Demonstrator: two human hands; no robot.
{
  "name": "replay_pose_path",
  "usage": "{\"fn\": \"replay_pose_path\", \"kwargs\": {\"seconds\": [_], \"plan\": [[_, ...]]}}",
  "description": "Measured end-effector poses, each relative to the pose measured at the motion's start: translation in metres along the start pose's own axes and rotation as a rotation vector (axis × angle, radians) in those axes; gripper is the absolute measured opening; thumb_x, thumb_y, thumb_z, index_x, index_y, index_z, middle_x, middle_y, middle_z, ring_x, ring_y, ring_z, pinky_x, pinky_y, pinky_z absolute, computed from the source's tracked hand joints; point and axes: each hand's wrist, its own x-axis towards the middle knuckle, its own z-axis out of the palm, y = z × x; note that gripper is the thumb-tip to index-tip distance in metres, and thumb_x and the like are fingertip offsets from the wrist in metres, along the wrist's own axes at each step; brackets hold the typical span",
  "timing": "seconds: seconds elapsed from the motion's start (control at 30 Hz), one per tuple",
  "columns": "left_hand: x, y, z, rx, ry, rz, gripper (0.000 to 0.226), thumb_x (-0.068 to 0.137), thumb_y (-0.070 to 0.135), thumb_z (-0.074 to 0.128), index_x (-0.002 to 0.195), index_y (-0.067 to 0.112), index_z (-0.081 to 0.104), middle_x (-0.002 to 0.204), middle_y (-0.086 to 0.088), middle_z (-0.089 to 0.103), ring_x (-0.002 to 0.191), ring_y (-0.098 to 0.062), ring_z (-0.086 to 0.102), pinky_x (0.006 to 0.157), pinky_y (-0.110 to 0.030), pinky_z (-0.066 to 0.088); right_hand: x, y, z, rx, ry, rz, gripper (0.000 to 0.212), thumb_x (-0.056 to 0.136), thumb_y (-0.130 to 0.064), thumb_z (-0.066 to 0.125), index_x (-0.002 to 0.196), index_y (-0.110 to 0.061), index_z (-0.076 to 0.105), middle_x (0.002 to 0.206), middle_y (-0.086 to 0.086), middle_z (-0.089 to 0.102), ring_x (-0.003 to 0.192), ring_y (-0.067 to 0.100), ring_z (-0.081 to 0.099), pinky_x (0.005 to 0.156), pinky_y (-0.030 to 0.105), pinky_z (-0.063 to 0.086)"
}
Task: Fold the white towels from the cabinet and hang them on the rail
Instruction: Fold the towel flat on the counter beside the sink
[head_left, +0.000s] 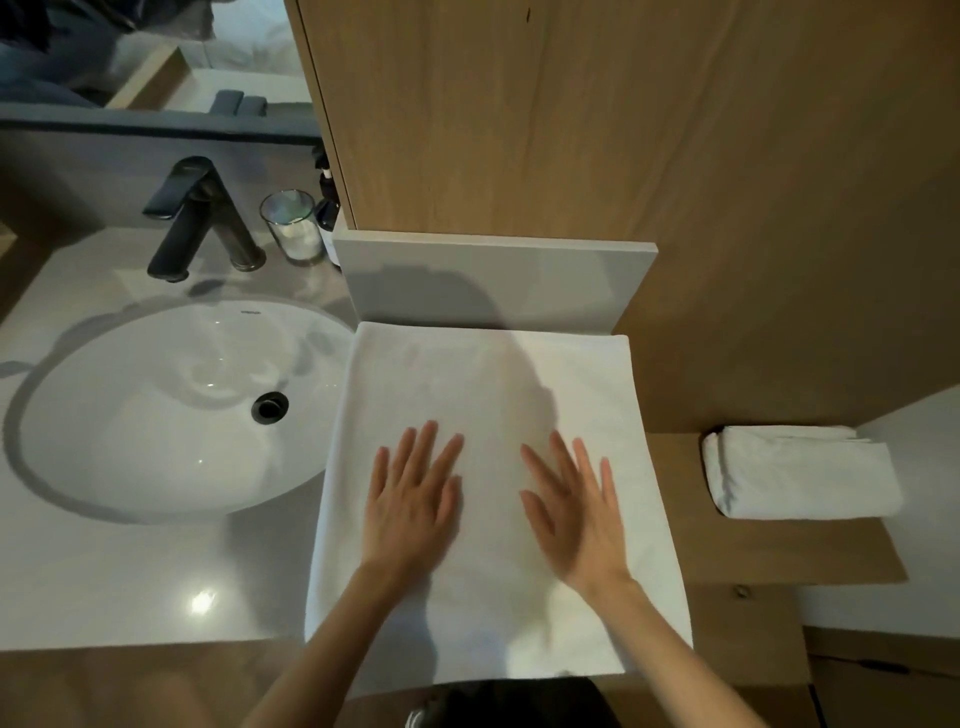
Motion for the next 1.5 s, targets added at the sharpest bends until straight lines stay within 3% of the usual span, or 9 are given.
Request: {"fn": "replay_pose_path", "kwargs": {"seconds": [0.1, 0.23, 0.33, 0.43, 0.57, 0.7, 1.07, 1.3, 1.5], "plan": [[-0.011, -0.03, -0.012, 0.014, 0.001, -0.04, 0.051, 0.1, 0.047, 0.012, 0.15, 0.044, 0.01, 0.161, 0.01, 0.001, 0.148, -0.01, -0.008, 0.121, -0.039, 0.0, -0.009, 0.03, -0.013, -0.228, 0.008, 0.072, 0.053, 0.1, -0.055, 0.012, 0.152, -0.044, 0.011, 0.162, -0.008, 0.001, 0.15, 0.02, -0.005, 0.121, 0.049, 0.005], [-0.024, -0.052, -0.018, 0.03, -0.001, -0.062, 0.052, 0.099, 0.048, 0.008, 0.151, 0.041, 0.009, 0.161, 0.01, 0.0, 0.147, -0.009, -0.009, 0.121, -0.037, -0.003, -0.013, 0.044, -0.023, -0.228, -0.051, 0.151, 0.058, 0.094, -0.061, -0.004, 0.151, -0.048, 0.003, 0.162, -0.01, -0.01, 0.148, 0.017, -0.016, 0.121, 0.049, -0.002], [-0.033, -0.047, -0.017, 0.047, 0.043, -0.111, 0.056, 0.1, 0.045, 0.008, 0.153, 0.028, 0.017, 0.161, 0.0, 0.011, 0.148, -0.017, 0.0, 0.12, -0.038, -0.004, -0.015, 0.029, -0.024, -0.214, -0.07, 0.221, 0.053, 0.098, -0.051, 0.001, 0.151, -0.045, -0.004, 0.161, -0.004, -0.015, 0.145, 0.022, -0.025, 0.119, 0.052, -0.008], [-0.047, -0.02, -0.011, 0.005, 0.082, -0.061, 0.056, 0.102, 0.039, 0.014, 0.15, 0.014, 0.027, 0.157, -0.009, 0.023, 0.146, -0.027, 0.016, 0.12, -0.039, 0.002, -0.033, -0.014, -0.012, -0.093, -0.012, 0.125, 0.052, 0.103, -0.036, 0.02, 0.154, -0.037, 0.013, 0.163, 0.003, -0.001, 0.148, 0.026, -0.014, 0.119, 0.055, -0.002], [-0.069, 0.024, 0.01, -0.071, 0.037, 0.03, 0.054, 0.102, 0.04, 0.019, 0.151, 0.019, 0.024, 0.16, -0.005, 0.015, 0.148, -0.022, 0.009, 0.119, -0.042, 0.004, -0.065, -0.06, 0.024, -0.092, -0.007, 0.031, 0.051, 0.1, -0.044, 0.025, 0.15, -0.036, 0.028, 0.159, 0.004, 0.023, 0.148, 0.028, 0.015, 0.116, 0.058, 0.02], [-0.084, 0.011, 0.017, 0.025, 0.006, 0.071, 0.056, 0.101, 0.046, 0.024, 0.153, 0.027, 0.018, 0.161, 0.002, 0.01, 0.149, -0.016, 0.001, 0.119, -0.046, 0.007, -0.079, -0.048, 0.031, -0.087, 0.035, -0.044, 0.049, 0.102, -0.047, 0.028, 0.149, -0.036, 0.033, 0.16, -0.001, 0.024, 0.149, 0.022, 0.014, 0.119, 0.05, 0.018], [-0.121, -0.062, -0.008, 0.055, -0.033, 0.147, 0.06, 0.1, 0.054, 0.015, 0.154, 0.028, 0.009, 0.162, -0.002, 0.003, 0.149, -0.015, -0.001, 0.121, -0.035, 0.001, -0.114, 0.033, -0.013, -0.348, -0.128, -0.102, 0.06, 0.097, -0.066, 0.009, 0.152, -0.044, -0.002, 0.163, -0.005, -0.005, 0.149, 0.024, -0.014, 0.121, 0.046, 0.007], [-0.154, -0.067, -0.011, 0.161, -0.01, 0.34, 0.097, 0.073, 0.082, 0.049, 0.152, 0.034, 0.018, 0.155, -0.029, 0.014, 0.143, -0.046, 0.012, 0.112, -0.058, 0.018, -0.14, 0.028, -0.018, -0.381, -0.267, -0.168, 0.103, 0.073, -0.074, 0.055, 0.149, -0.049, -0.011, 0.161, 0.0, -0.02, 0.142, 0.045, -0.022, 0.114, 0.061, -0.001], [-0.154, -0.073, -0.002, 0.202, 0.035, 0.355, 0.107, 0.066, 0.035, 0.085, 0.15, 0.034, 0.02, 0.147, -0.036, 0.026, 0.137, -0.053, 0.023, 0.108, -0.061, 0.023, -0.142, 0.021, -0.005, -0.458, -0.168, -0.056, 0.127, 0.064, -0.016, 0.087, 0.151, -0.047, 0.0, 0.163, 0.004, 0.003, 0.142, 0.054, 0.004, 0.113, 0.06, 0.005]]}}
